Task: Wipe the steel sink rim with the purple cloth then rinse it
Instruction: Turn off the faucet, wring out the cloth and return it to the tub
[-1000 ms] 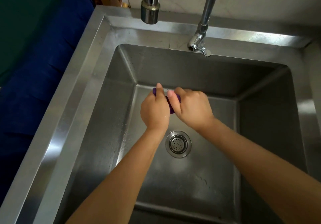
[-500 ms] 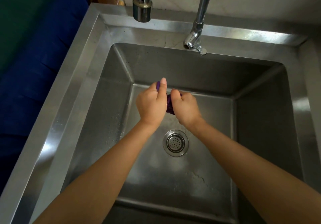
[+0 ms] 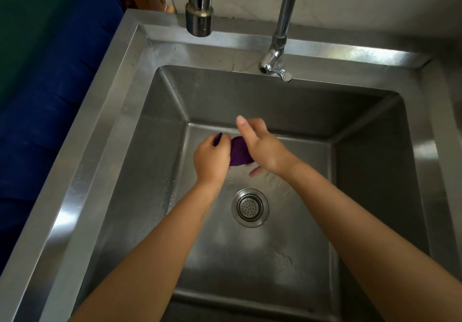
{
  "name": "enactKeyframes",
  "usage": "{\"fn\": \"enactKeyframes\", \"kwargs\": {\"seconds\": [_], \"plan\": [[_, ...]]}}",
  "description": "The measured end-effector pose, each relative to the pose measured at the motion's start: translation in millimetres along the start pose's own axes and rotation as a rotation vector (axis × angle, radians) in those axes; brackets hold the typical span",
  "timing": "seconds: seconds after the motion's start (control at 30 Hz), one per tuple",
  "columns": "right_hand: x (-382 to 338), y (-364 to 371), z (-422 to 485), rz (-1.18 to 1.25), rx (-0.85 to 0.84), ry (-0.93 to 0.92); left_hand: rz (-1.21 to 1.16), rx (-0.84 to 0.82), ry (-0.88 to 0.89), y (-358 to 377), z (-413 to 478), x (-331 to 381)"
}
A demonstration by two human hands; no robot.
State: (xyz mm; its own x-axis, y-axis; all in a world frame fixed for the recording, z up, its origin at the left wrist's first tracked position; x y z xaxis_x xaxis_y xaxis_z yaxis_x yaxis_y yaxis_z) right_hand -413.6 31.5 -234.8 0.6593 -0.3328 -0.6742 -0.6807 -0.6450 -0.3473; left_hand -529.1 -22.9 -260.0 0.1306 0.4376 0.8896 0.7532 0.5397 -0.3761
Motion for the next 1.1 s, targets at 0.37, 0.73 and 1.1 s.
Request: {"fn": "enactKeyframes", "kwargs": {"seconds": [0.37, 0.73, 1.1], "plan": [[-49, -7, -41, -0.680, 0.537, -1.040, -0.409, -0.434, -0.513, 30, -24, 4], [-30, -18, -23, -0.425, 0.671, -0.667, 0.004, 0.065, -0.006, 5, -6, 28], [-10, -11, -7, -0.128, 0.423, -0.465, 0.165, 0.097, 0.170, 1, -10, 37]]}}
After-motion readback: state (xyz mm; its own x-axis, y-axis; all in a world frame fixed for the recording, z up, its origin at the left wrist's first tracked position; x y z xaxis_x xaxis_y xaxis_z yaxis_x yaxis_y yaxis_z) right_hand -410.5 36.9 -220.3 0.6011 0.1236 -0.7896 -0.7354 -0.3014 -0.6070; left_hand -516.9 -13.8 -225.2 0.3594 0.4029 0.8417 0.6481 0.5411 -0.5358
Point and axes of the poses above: each hand's wrist, its own z-axis towards the middle knuckle, its own y-axis out of the palm, x = y × z, the point moved 8 cm from there along z, towards the middle knuckle, and after that the axes turned 8 degrees about y, right-handed, at the moved point
